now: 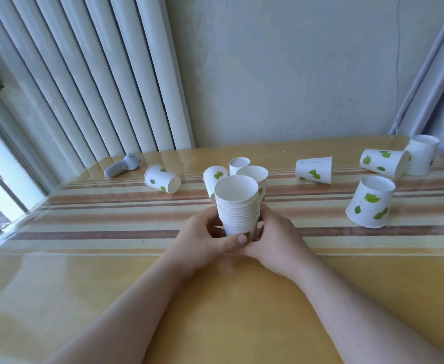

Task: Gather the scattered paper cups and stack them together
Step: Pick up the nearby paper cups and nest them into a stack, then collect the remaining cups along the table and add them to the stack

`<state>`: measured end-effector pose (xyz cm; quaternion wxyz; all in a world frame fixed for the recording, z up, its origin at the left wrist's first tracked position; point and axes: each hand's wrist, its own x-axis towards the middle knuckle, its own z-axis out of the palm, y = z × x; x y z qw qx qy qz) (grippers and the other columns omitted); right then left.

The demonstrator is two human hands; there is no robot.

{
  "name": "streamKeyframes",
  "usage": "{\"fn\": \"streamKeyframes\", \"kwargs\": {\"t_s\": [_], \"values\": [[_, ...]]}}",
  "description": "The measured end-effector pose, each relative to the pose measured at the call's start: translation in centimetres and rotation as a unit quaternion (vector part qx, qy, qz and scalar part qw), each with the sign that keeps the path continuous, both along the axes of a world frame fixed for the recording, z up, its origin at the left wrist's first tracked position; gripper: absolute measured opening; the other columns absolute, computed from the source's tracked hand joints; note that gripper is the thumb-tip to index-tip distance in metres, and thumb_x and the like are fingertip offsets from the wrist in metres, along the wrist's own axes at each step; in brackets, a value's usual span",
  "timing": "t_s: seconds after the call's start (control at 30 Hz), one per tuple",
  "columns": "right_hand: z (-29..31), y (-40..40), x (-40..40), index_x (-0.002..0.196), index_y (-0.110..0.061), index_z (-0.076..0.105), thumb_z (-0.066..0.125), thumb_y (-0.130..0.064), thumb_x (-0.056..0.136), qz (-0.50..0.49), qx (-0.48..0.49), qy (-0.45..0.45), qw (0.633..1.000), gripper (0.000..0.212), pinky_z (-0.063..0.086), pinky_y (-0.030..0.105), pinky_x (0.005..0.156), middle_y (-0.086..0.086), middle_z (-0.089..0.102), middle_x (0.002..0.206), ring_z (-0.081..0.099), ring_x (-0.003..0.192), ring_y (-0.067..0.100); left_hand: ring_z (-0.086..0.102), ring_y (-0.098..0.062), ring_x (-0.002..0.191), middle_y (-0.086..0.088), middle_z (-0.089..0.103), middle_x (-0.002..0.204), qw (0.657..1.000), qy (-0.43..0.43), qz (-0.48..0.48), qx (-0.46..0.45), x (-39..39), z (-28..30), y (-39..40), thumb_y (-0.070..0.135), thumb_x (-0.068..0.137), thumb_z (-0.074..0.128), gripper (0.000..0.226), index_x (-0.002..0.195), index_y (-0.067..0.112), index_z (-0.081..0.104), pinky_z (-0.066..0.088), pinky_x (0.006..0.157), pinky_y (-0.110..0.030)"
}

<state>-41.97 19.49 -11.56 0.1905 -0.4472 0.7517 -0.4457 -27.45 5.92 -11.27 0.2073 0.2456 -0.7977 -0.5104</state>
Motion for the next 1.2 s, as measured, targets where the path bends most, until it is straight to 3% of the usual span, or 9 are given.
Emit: {"fn": "streamKeyframes", "kwargs": {"t_s": [0.17,0.3,0.43,0.53,0.6,0.77,0.9,1.0,1.2], "values": [[-0.3,0.8,-0.9,0.13,-0.055,0.06,0.077,-0.009,0.088,0.042,0.056,-0.01,0.997,0.065,0.058,0.019,0.077,-0.036,0.071,0.111,0.069,0.093,-0.002,0.075,-0.003,0.11,0.016,0.081,0.116,0.998,0.029,0.037,-0.052,0.5,-0.3,-0.2,0.041,0.074,0.093,0.06,0.127,0.036,0.065,0.06,0.1,-0.037],[-0.2,0.2,-1.8,0.135,-0.036,0.064,0.061,0.008,0.089,-0.039,-0.014,-0.12,0.992,0.064,0.053,0.032,0.08,-0.007,0.071,0.123,0.062,0.088,0.014,0.068,0.001,0.102,0.019,0.074,0.104,0.981,0.047,0.114,-0.149,1.9,0.1,-1.7,0.032,0.075,0.093,0.062,0.125,0.033,0.056,0.051,0.081,-0.013],[1.2,-1.5,-2.5,0.147,-0.033,0.053,0.07,-0.008,0.086,-0.168,-0.05,-0.211,0.961,0.068,0.056,0.045,0.097,-0.001,0.064,0.121,0.063,0.09,0.021,0.067,-0.004,0.099,0.017,0.074,0.107,0.985,0.04,0.113,-0.128,2.3,0.0,-3.3,0.03,0.075,0.088,0.055,0.122,0.04,0.061,0.056,0.085,-0.027],[2.8,-2.5,-2.7,0.161,-0.045,0.027,0.079,-0.029,0.078,-0.195,-0.037,-0.101,0.975,0.1,0.05,0.039,0.094,-0.005,0.044,0.148,0.058,0.122,0.018,0.068,-0.012,0.107,0.015,0.072,0.11,0.989,0.023,0.092,-0.118,2.2,-0.3,-3.5,0.034,0.073,0.084,0.048,0.116,0.043,0.063,0.059,0.092,-0.041],[3.3,-4.0,-2.7,0.167,-0.045,0.014,0.084,-0.028,0.082,-0.172,-0.026,-0.039,0.984,0.111,0.049,0.03,0.085,-0.009,0.034,0.15,0.055,0.116,0.003,0.069,-0.011,0.104,0.013,0.073,0.109,0.99,0.027,0.091,-0.102,2.1,-0.4,-3.7,0.033,0.074,0.085,0.045,0.112,0.044,0.063,0.059,0.092,-0.041],[2.6,-7.6,-2.5,0.169,-0.044,-0.005,0.094,-0.037,0.077,-0.15,-0.012,-0.088,0.985,0.135,0.046,0.039,0.102,-0.009,0.044,0.153,0.049,0.138,0.019,0.066,-0.008,0.108,0.017,0.071,0.11,0.989,0.043,0.099,-0.103,2.4,-0.3,-3.7,0.034,0.073,0.086,0.049,0.115,0.043,0.064,0.056,0.09,-0.035],[1.1,-7.7,-2.2,0.152,-0.041,0.042,0.09,-0.031,0.079,-0.176,-0.07,-0.099,0.977,0.088,0.058,0.039,0.096,-0.015,0.067,0.136,0.066,0.118,0.012,0.056,0.0,0.112,0.014,0.062,0.11,0.987,0.053,0.113,-0.106,2.3,-0.5,-3.9,0.028,0.073,0.088,0.054,0.117,0.043,0.063,0.046,0.085,-0.02],[0.4,-6.4,-2.2,0.133,-0.036,0.054,0.09,-0.026,0.084,-0.2,-0.141,-0.152,0.958,0.062,0.06,0.038,0.095,-0.015,0.071,0.122,0.071,0.108,0.006,0.055,0.004,0.107,0.01,0.059,0.114,0.986,0.037,0.105,-0.122,2.0,-0.7,-4.1,0.031,0.069,0.085,0.057,0.118,0.046,0.061,0.044,0.081,-0.018],[5.0,-3.5,-3.4,0.125,-0.023,0.067,0.076,-0.034,0.099,-0.165,-0.309,-0.505,0.789,0.031,0.06,0.037,0.091,0.007,0.075,0.132,0.074,0.114,0.025,0.059,-0.011,0.106,0.006,0.059,0.114,0.984,0.015,0.097,-0.146,1.7,-0.6,-4.0,0.036,0.064,0.081,0.059,0.12,0.037,0.064,0.055,0.092,-0.036]]}}
